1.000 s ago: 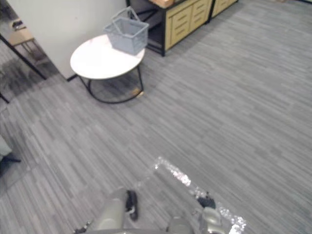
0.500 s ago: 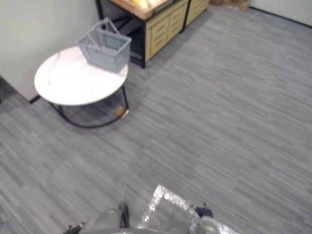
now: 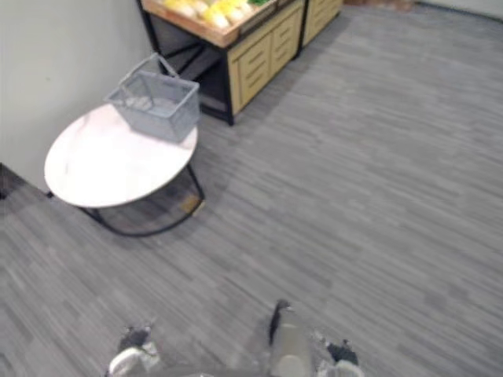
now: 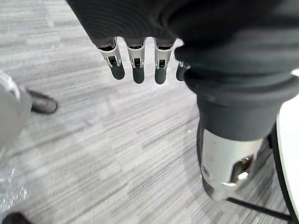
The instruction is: Pick vegetable in the basket
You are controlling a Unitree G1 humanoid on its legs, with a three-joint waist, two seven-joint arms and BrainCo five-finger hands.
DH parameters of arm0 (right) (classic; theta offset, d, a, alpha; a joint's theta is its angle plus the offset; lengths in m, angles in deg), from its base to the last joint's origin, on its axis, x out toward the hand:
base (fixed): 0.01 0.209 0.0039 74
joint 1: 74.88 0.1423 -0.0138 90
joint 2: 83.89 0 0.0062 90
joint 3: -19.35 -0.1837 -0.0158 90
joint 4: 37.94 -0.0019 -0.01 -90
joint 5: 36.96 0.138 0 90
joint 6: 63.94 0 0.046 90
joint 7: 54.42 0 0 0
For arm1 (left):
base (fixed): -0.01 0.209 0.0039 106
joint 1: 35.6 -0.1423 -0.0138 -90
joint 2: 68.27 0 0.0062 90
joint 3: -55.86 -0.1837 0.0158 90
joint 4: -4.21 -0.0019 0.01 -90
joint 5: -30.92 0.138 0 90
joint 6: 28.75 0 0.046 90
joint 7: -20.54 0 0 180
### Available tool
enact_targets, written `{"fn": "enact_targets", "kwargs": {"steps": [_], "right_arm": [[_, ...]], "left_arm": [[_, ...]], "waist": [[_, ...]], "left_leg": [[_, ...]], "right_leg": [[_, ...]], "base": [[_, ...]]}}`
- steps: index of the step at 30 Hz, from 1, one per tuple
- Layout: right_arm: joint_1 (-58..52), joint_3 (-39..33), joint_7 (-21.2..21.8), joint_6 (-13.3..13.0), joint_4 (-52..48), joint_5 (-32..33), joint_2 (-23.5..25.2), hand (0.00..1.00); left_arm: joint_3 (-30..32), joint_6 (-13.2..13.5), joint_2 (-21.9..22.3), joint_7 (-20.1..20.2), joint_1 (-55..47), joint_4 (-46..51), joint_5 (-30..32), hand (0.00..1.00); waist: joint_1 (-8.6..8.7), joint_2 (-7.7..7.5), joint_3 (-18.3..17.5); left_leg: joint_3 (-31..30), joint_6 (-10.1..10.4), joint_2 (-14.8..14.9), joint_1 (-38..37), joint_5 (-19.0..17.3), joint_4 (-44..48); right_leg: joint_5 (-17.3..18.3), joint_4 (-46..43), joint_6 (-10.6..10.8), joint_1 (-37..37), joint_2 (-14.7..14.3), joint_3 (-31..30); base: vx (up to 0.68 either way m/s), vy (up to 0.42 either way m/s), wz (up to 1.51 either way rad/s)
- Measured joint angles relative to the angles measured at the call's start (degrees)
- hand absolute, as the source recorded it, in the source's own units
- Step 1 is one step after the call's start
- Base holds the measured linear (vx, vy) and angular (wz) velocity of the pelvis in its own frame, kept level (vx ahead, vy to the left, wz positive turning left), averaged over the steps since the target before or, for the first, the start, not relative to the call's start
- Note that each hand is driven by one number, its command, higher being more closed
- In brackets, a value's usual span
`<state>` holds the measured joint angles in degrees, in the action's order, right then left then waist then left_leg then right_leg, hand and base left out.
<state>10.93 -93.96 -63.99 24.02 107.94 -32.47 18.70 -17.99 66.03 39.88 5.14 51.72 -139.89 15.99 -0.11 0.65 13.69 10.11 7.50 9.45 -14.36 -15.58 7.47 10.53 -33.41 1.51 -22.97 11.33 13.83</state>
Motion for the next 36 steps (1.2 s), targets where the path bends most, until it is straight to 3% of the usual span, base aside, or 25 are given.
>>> {"fn": "enact_targets", "kwargs": {"steps": [2,4,5,6,7,9,11,13,15,16,17,18,19,20,21,22,26,28,29,30,31,32,34,36], "right_arm": [[-0.34,-1.08,0.03,0.04,-0.49,-0.05,0.07,0.0],[-0.39,-1.11,-0.01,0.04,-0.14,-0.06,-0.27,0.0],[-0.38,-1.11,-0.02,0.06,0.46,-0.06,-0.89,0.0],[-0.34,-1.09,-0.19,0.09,1.11,-0.03,-1.16,0.0],[-0.34,-1.09,-0.27,0.13,1.42,0.0,-1.39,0.0],[-0.44,-0.99,-0.53,0.14,1.65,0.08,-1.92,0.0],[-0.61,-0.76,-1.34,0.14,1.56,0.08,-1.96,0.0],[-0.29,0.98,-1.56,0.1,0.99,0.36,-2.44,0.0],[0.18,1.36,-1.59,0.1,0.31,0.55,-2.1,0.0],[-0.03,1.41,-1.57,0.11,-0.04,0.55,-1.84,0.0],[-0.19,1.57,-1.56,0.14,-0.32,0.53,-1.76,0.0],[-0.97,2.53,-1.62,0.1,-2.05,0.52,-1.86,0.0],[-1.24,3.33,-1.72,0.13,-2.19,0.51,-1.42,0.0],[-1.15,4.68,-1.78,0.2,-2.25,0.49,-0.33,0.0],[-0.89,5.22,-1.8,0.19,-2.26,0.49,0.2,0.0],[0.35,5.74,-1.77,0.13,-2.21,0.49,1.04,0.0],[1.59,5.8,-1.14,-0.03,-0.8,0.42,0.61,0.0],[1.18,5.77,-1.12,-0.01,0.32,0.33,-0.01,0.0],[0.85,5.66,-1.11,0.09,1.58,0.02,-0.36,0.0],[0.46,5.76,-1.11,0.09,1.69,-0.07,-0.45,0.0],[-0.68,5.9,-1.11,0.09,1.91,-0.08,-0.48,0.0],[-1.11,5.9,-1.09,0.08,2.04,-0.08,-0.41,0.0],[-1.39,5.89,-1.05,0.14,3.67,-0.09,-0.19,0.0],[-1.95,5.84,-1.09,0.08,3.53,-0.08,-0.22,0.0]], "left_arm": [[-0.14,0.12,0.69,-0.13,0.76,0.12,0.01,0.0],[-0.13,0.16,1.14,-0.58,0.5,0.18,-0.01,0.0],[-0.13,0.15,1.7,-0.93,0.22,-0.01,-0.04,0.0],[-0.15,0.25,1.87,-1.37,0.15,0.3,-0.59,0.0],[-0.18,0.29,1.83,-1.47,0.14,0.43,-0.8,0.0],[-0.01,1.17,1.12,-1.75,0.08,0.46,-2.97,0.0],[0.61,1.64,1.06,-1.81,-0.12,1.01,-2.97,0.0],[0.67,1.92,1.08,-1.81,-0.12,2.46,-2.97,0.0],[0.61,2.27,1.07,-1.85,0.05,2.74,-2.97,0.0],[0.55,2.3,1.12,-1.98,0.05,2.8,-2.98,0.0],[0.51,2.3,1.19,-2.03,0.0,2.81,-2.98,0.0],[0.46,2.32,1.66,-2.23,-0.88,2.91,-2.98,0.0],[0.49,2.38,1.91,-2.17,-1.33,3.45,-3.01,0.0],[0.47,2.45,0.68,-2.3,-0.64,3.82,-2.99,0.0],[0.39,2.72,0.33,-2.28,-0.57,4.39,-2.98,0.0],[0.36,2.85,0.01,-2.3,-0.69,4.68,-2.99,0.0],[-1.23,2.54,-0.68,-2.28,-4.65,3.66,-3.12,0.0],[-3.17,2.52,-1.67,-2.27,-5.49,3.66,-3.11,0.0],[-5.05,2.41,-2.73,-2.24,-5.61,3.66,-3.09,0.0],[-6.02,2.3,-3.37,-2.21,-5.77,3.7,-3.08,0.0],[-7.37,2.2,-3.92,-2.2,-6.1,3.78,-3.07,0.0],[-8.01,2.15,-4.08,-2.18,-6.22,3.79,-3.06,0.0],[-9.25,2.07,-4.85,-1.84,-5.92,3.77,-2.97,0.0],[-9.63,2.09,-4.91,-1.77,-6.15,3.81,-2.95,0.0]], "waist": [[0.28,0.24,-0.33],[0.28,1.02,-0.84],[0.9,1.2,-1.06],[1.26,2.11,-1.49],[1.25,1.85,-1.3],[1.21,1.71,-0.88],[0.59,1.47,-0.7],[-0.36,1.38,-0.68],[-1.11,1.33,-0.65],[-1.68,1.37,-0.65],[-1.67,1.56,-0.76],[-1.78,2.48,-1.29],[-1.9,2.77,-1.79],[-1.43,0.35,-2.04],[-1.72,-0.56,-1.88],[-2.5,-1.42,-1.99],[-2.93,-0.85,-3.45],[-2.62,-1.42,-3.95],[-2.11,-2.28,-3.89],[-1.94,-2.85,-3.81],[-1.55,-3.14,-3.73],[-1.47,-3.17,-3.6],[-0.89,-3.43,-3.04],[-0.04,-3.36,-3.01]], "left_leg": [[-0.25,-0.86,0.27,-0.88,2.29,3.22],[-2.66,-0.55,1.68,1.11,3.63,8.39],[-5.95,1.08,2.89,6.01,5.0,17.43],[-9.16,6.53,3.24,11.88,8.5,29.14],[-9.8,8.17,3.11,14.58,9.83,34.76],[-6.78,7.19,3.04,20.59,9.88,48.63],[-2.6,3.4,3.43,23.31,8.24,51.76],[2.31,-0.72,3.6,29.15,5.8,47.43],[6.96,-2.01,3.46,31.38,6.12,36.02],[9.34,-4.96,2.87,31.09,8.61,25.83],[9.86,-6.19,2.52,30.83,11.21,20.29],[9.55,-8.7,1.65,29.82,20.85,9.31],[8.8,-8.72,0.73,29.74,21.67,6.4],[8.2,-9.41,-2.59,30.28,21.6,5.46],[8.24,-9.25,-3.7,30.37,21.42,4.94],[8.71,-8.64,-4.73,31.32,18.95,5.33],[10.13,-8.4,-5.47,28.51,15.26,5.27],[9.84,-8.47,-7.41,26.85,15.31,2.55],[9.66,-8.77,-9.1,24.69,15.13,0.34],[9.65,-8.82,-10.21,22.75,15.09,-1.08],[9.35,-9.42,-11.13,19.87,14.63,-2.74],[8.98,-9.84,-11.38,18.62,14.3,-3.24],[7.49,-10.2,-11.68,14.99,12.86,-3.92],[5.99,-10.1,-11.75,12.82,11.97,-4.41]], "right_leg": [[5.77,-3.79,-1.43,2.3,-0.27,2.06],[7.65,-3.52,-1.96,4.29,-1.25,3.4],[8.42,-2.06,-2.2,5.95,-1.93,4.92],[8.55,-0.4,-2.85,8.14,-2.19,6.32],[8.65,0.5,-3.1,9.34,-2.25,6.84],[8.7,4.62,-3.23,15.87,-2.39,7.7],[8.36,8.56,-2.64,21.98,-2.18,8.25],[7.46,13.6,-0.98,27.37,-1.38,9.59],[6.84,15.73,0.29,29.79,-0.15,10.57],[7.02,16.11,1.29,31.49,0.79,11.1],[7.31,16.17,1.98,32.35,1.04,11.4],[8.72,15.33,4.62,33.48,1.07,11.52],[10.29,14.19,7.01,33.7,1.63,10.99],[10.32,13.74,6.47,33.4,3.81,10.33],[10.12,14.04,6.11,33.24,4.55,9.8],[8.24,15.81,5.91,33.81,4.99,8.45],[0.08,16.59,6.39,34.32,5.27,1.49],[-1.73,8.69,7.02,30.47,7.16,-1.27],[-4.73,0.09,6.71,26.71,9.01,-3.57],[-8.92,-6.18,5.71,23.7,10.3,-5.26],[-16.54,-12.76,4.17,21.0,11.0,-7.37],[-18.24,-15.92,3.35,19.87,11.06,-8.22],[-10.37,-26.94,1.9,13.83,9.64,-8.04],[-2.33,-26.22,2.48,11.12,8.19,-4.35]], "base": [[0.51,-0.28,0.29],[0.43,-0.291,0.23],[0.48,-0.281,0.39],[0.39,-0.169,0.39],[0.38,-0.062,0.28],[0.39,0.024,0.18],[0.32,0.058,0.16],[0.25,0.109,0.12],[0.27,0.175,0.09],[0.31,0.227,0.07],[0.44,0.368,0.13],[0.39,0.348,0.19],[0.44,0.368,0.6],[0.26,0.202,0.6],[0.3,0.204,0.66],[0.29,0.199,0.19],[0.25,0.214,-0.15],[0.19,0.201,0.18],[0.2,0.211,0.24],[0.29,0.268,0.25],[0.22,0.157,0.15],[0.22,0.11,0.18],[0.22,0.053,0.14],[0.2,-0.01,0.29]]}}
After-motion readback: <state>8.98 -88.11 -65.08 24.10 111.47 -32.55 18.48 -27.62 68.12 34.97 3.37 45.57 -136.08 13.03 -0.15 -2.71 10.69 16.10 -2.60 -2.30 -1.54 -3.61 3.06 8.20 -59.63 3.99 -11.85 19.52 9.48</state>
